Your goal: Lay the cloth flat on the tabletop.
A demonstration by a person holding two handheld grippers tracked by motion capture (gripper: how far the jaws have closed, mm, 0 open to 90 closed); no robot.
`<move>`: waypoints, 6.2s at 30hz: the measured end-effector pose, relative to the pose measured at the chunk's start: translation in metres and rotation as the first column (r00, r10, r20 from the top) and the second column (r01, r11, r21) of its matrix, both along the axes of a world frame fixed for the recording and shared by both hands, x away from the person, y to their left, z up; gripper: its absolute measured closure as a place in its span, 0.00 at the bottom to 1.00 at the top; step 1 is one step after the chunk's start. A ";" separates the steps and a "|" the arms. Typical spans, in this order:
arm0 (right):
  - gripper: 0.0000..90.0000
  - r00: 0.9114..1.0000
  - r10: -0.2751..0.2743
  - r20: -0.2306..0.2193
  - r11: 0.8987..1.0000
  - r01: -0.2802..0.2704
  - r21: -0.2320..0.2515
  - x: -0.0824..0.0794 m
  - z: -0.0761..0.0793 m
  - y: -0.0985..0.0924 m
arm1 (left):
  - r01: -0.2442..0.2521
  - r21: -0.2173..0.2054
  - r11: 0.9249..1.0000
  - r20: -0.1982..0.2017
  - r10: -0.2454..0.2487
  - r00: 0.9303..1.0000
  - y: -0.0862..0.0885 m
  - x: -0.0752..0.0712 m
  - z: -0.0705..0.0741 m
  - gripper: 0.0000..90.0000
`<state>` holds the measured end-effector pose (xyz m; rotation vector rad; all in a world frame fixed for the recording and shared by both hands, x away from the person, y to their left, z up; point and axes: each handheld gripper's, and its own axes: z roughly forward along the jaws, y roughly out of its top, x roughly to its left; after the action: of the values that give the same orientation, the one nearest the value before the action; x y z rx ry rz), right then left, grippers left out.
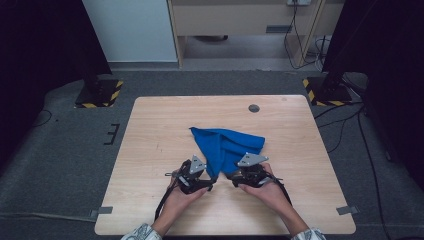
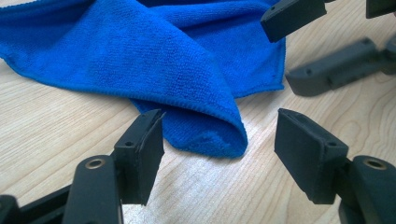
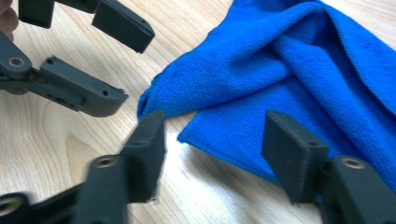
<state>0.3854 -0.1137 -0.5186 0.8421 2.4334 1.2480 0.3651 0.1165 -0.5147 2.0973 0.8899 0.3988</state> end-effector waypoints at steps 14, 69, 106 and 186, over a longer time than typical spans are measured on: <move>0.87 1.000 -0.012 0.016 0.996 0.013 -0.094 0.001 -0.009 0.011 | 0.005 0.012 1.000 0.006 -0.005 1.000 -0.008 0.002 -0.002 0.37; 0.96 0.983 -0.185 0.017 0.983 0.185 -0.015 0.000 0.016 -0.094 | -0.102 -0.042 0.994 -0.039 0.100 0.994 0.046 0.044 0.015 0.95; 0.95 0.981 -0.196 -0.007 0.980 0.196 -0.029 -0.023 0.016 -0.111 | -0.043 -0.040 0.998 -0.075 0.040 0.996 0.052 0.024 0.017 0.95; 0.69 0.981 -0.196 -0.009 0.977 0.194 -0.088 -0.078 0.027 -0.132 | -0.014 -0.031 0.999 -0.123 0.010 0.992 0.083 -0.030 0.018 0.58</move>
<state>0.3074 -0.2461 -0.4919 1.0420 2.3332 1.0602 0.3348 0.1990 -0.4967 2.1063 0.9743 0.2615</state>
